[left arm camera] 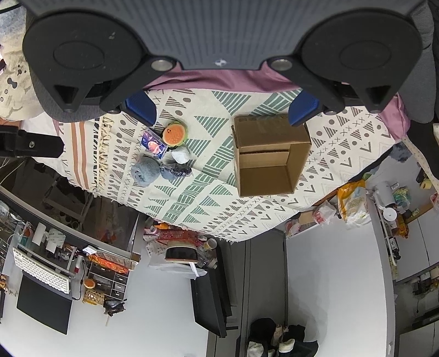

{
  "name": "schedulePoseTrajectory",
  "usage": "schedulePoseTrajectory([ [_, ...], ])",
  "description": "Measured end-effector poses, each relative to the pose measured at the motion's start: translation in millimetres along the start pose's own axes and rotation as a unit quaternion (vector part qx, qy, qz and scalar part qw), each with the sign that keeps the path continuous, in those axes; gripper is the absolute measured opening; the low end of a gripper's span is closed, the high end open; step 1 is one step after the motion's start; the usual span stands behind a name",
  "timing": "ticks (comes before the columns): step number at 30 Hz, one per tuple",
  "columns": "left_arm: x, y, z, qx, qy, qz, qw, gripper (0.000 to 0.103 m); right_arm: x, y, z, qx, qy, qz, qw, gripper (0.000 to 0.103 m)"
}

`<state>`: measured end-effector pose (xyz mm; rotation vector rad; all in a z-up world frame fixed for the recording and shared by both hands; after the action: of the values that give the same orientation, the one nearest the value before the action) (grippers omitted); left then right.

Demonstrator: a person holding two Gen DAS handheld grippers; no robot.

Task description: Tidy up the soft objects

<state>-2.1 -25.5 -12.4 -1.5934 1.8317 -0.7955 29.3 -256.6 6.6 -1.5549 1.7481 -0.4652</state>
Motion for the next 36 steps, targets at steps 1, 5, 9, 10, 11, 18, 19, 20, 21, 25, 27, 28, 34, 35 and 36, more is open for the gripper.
schedulePoseTrajectory([
  [1,-0.3,0.1,1.0,-0.001,0.001,-0.001,1.0000,0.102,0.1,0.5,1.3,-0.001,0.000,0.000,1.000,0.103],
  [5,0.4,0.6,7.8,-0.009,0.004,-0.002,0.9999,0.102,0.5,0.5,6.8,-0.006,-0.004,-0.003,1.000,0.103],
  [9,0.7,-2.3,16.0,-0.014,0.010,0.007,0.9998,0.102,-0.7,-1.7,16.9,-0.010,-0.004,-0.011,1.000,0.103],
  [10,0.9,-3.6,19.0,-0.015,0.008,0.009,0.9998,0.102,0.1,-1.8,19.3,-0.011,-0.006,-0.010,1.000,0.103],
  [11,1.4,-4.6,21.9,-0.017,0.008,0.011,0.9998,0.102,1.3,-2.3,22.9,-0.014,-0.008,-0.007,1.000,0.103],
  [18,-0.3,-14.2,45.6,-0.021,0.013,0.010,0.9996,0.101,8.1,-6.1,51.1,-0.029,-0.004,-0.001,1.000,0.103],
  [19,-0.5,-15.4,49.2,-0.021,0.016,0.010,0.9996,0.101,9.9,-6.9,54.3,-0.032,-0.007,0.003,0.999,0.103],
  [20,-0.5,-16.4,52.0,-0.019,0.020,0.010,0.9996,0.101,12.5,-8.1,58.6,-0.036,-0.010,0.010,0.999,0.103],
  [21,-0.4,-17.2,55.5,-0.016,0.025,0.011,0.9995,0.101,13.8,-8.5,62.0,-0.039,-0.011,0.013,0.999,0.103],
  [25,0.5,-19.9,72.1,-0.022,0.035,0.005,0.9991,0.101,20.2,-11.4,78.4,-0.051,-0.007,0.024,0.998,0.103],
  [27,1.2,-20.8,81.7,-0.028,0.037,0.003,0.9989,0.101,24.1,-12.9,84.2,-0.053,-0.008,0.031,0.998,0.103],
  [28,1.9,-21.3,87.1,-0.032,0.037,0.004,0.9988,0.101,26.4,-13.5,87.2,-0.054,-0.010,0.035,0.998,0.103],
  [34,7.5,-22.0,108.3,-0.039,0.046,0.007,0.9982,0.101,38.9,-17.5,106.0,-0.060,-0.014,0.061,0.996,0.103],
  [35,8.8,-22.0,111.5,-0.040,0.046,0.008,0.9981,0.100,40.7,-18.3,109.3,-0.061,-0.011,0.063,0.996,0.103],
  [36,10.2,-21.9,115.0,-0.042,0.047,0.008,0.9980,0.100,42.3,-18.9,112.8,-0.061,-0.010,0.066,0.996,0.103],
])
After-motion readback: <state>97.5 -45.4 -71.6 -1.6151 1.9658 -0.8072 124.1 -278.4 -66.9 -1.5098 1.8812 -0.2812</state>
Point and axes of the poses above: each gripper's, at about its wrist camera, not at the fingertips, and z roughly the way its jaws point, x to its right, y to its underside, the point moved 1 cm from there along z, roughly the way its jaws point, and after that the axes turned 8 degrees about z, right-handed, at the moved point
